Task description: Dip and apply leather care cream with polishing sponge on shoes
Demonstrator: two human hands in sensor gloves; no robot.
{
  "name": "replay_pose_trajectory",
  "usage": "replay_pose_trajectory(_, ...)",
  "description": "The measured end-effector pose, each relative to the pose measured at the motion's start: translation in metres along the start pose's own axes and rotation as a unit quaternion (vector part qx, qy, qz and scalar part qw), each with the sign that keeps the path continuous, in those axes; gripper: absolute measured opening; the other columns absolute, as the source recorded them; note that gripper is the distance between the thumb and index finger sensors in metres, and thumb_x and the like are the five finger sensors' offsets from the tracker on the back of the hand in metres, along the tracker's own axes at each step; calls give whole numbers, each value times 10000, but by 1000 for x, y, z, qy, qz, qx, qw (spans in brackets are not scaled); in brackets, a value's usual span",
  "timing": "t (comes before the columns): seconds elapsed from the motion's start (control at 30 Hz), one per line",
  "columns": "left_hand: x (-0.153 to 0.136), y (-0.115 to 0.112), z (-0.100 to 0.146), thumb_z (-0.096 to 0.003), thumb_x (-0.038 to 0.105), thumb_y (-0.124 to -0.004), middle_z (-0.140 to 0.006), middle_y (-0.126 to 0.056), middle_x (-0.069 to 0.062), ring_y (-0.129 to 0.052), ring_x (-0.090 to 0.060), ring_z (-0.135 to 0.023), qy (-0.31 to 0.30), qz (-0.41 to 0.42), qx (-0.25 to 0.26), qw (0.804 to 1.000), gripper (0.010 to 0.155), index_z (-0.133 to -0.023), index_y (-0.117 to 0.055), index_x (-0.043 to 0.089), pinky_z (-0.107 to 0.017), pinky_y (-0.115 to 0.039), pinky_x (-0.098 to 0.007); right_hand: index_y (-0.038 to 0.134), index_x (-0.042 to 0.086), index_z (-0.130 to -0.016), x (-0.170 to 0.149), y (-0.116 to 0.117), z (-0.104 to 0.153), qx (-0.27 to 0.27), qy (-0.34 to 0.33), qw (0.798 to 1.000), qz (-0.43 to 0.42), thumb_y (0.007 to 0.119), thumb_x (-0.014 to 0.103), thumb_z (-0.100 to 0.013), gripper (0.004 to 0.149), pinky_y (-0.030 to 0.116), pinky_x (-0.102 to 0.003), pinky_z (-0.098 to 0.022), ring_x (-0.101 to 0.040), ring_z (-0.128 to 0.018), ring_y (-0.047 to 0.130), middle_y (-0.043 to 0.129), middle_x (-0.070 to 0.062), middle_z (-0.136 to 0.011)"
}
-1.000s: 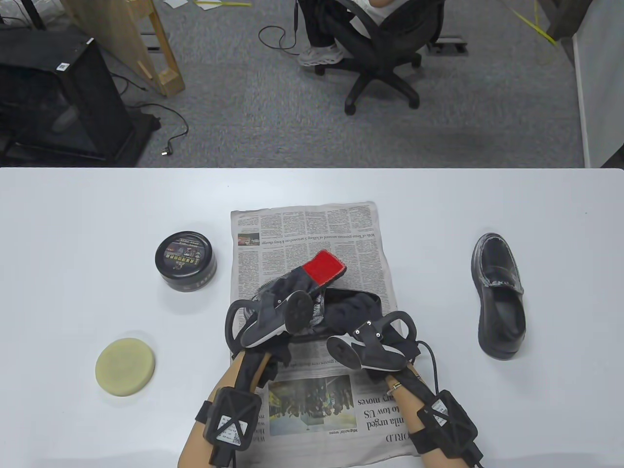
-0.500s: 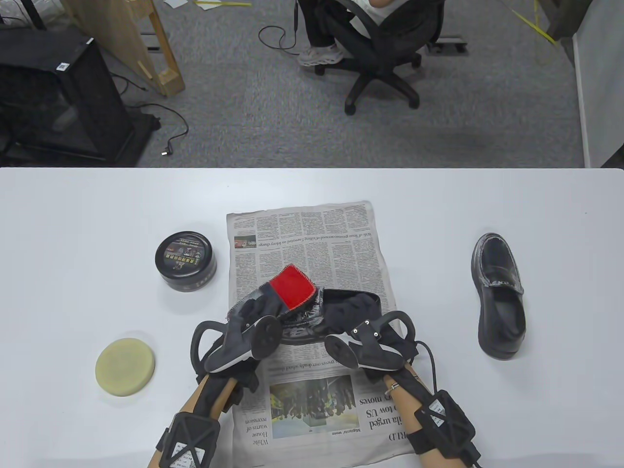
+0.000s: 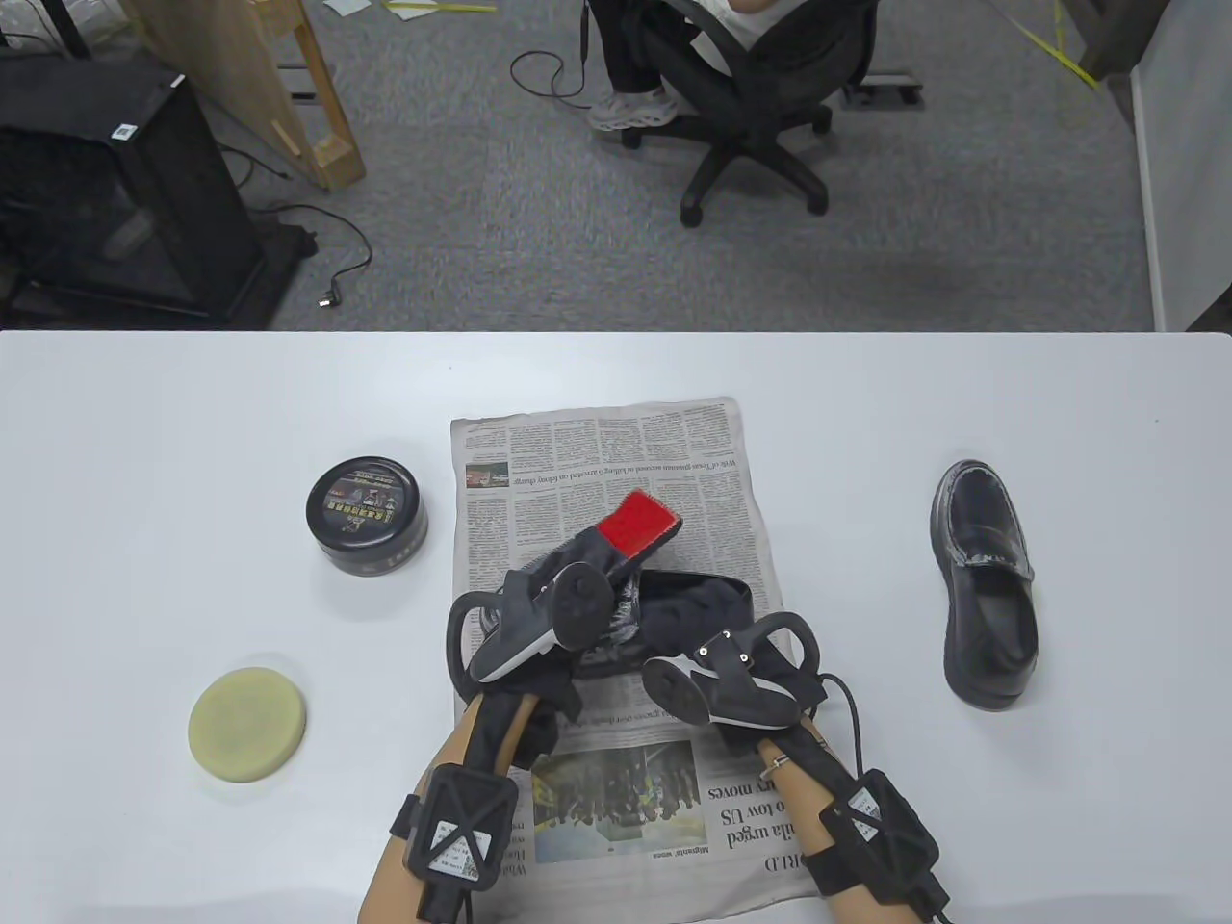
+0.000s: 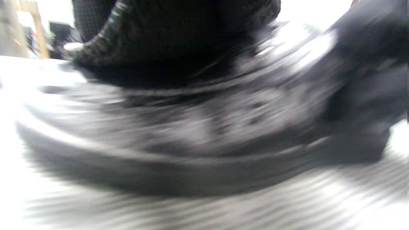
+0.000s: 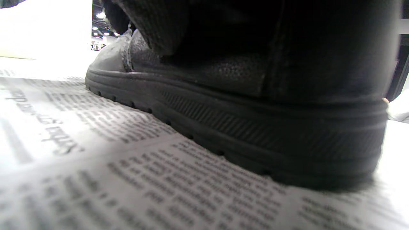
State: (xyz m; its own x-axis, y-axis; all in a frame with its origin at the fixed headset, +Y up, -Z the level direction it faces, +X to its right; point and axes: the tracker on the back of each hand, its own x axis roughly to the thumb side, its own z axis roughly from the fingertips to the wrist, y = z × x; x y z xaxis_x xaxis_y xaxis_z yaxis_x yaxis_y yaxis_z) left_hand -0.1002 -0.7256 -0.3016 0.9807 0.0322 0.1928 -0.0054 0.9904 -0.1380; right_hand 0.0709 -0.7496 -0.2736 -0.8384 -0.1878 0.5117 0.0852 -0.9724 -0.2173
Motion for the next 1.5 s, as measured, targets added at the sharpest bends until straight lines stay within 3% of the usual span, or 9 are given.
replay_pose_trajectory(0.33,-39,-10,39,-659,330,-607,-1183,-590,-146,-663,-398,-1017,-6,-4,0,1000,536,-1153,-486,161,-683,-705,-540,667,326,-910,1,-1,0,4,5,1000,6,702,435,-538,389,622,-465,-743,-194,-844,875,844,119,-876)
replay_pose_trajectory(0.53,-12,-9,59,-660,333,-592,-1167,-608,-160,-667,-393,-1011,-104,58,9,993,535,-1150,-489,145,-711,-670,-544,652,343,-912,1,-1,-1,5,1,1000,1,699,431,-538,387,603,-475,-753,-198,-873,854,827,130,-895)
replay_pose_trajectory(0.67,14,-7,50,-664,348,-572,-1174,-584,-146,-650,-383,-1017,-137,143,42,979,536,-1154,-465,159,-723,-659,-529,649,340,-912,1,0,0,5,-3,1000,-1,698,428,-539,387,595,-481,-759,-193,-891,841,819,131,-902)
replay_pose_trajectory(0.77,28,-5,37,-669,366,-553,-1205,-521,-112,-558,-369,-1063,-145,162,60,974,537,-1162,-433,192,-760,-578,-546,649,341,-912,1,0,0,6,-4,1000,-3,699,428,-538,387,594,-484,-759,-194,-894,840,820,132,-901)
replay_pose_trajectory(1.0,25,0,13,-669,370,-547,-1239,-492,-109,-563,-373,-1086,-93,52,28,994,555,-1177,-398,203,-746,-590,-576,646,340,-917,1,0,0,9,-2,1000,0,692,431,-543,388,595,-480,-756,-194,-888,845,821,132,-902)
replay_pose_trajectory(1.2,-21,-18,17,-661,376,-562,-1253,-469,-94,-533,-358,-1105,-15,-49,-2,999,573,-1178,-376,213,-773,-537,-571,643,335,-925,1,-1,0,10,0,1000,4,688,433,-545,395,601,-477,-751,-197,-873,853,823,126,-904)
replay_pose_trajectory(1.37,-40,-23,38,-640,419,-588,-1266,-415,-26,-483,-310,-1138,-44,-62,-5,997,572,-1157,-373,306,-795,-541,-566,642,336,-924,1,-1,0,9,0,1000,4,688,431,-545,394,603,-478,-749,-196,-867,856,823,125,-904)
replay_pose_trajectory(1.5,-38,-29,51,-636,425,-582,-1268,-366,-16,-422,-311,-1148,-84,-40,-3,996,553,-1142,-370,356,-807,-487,-586,642,334,-919,1,0,0,6,-2,1000,-1,689,427,-546,387,594,-483,-755,-198,-876,846,817,124,-905)
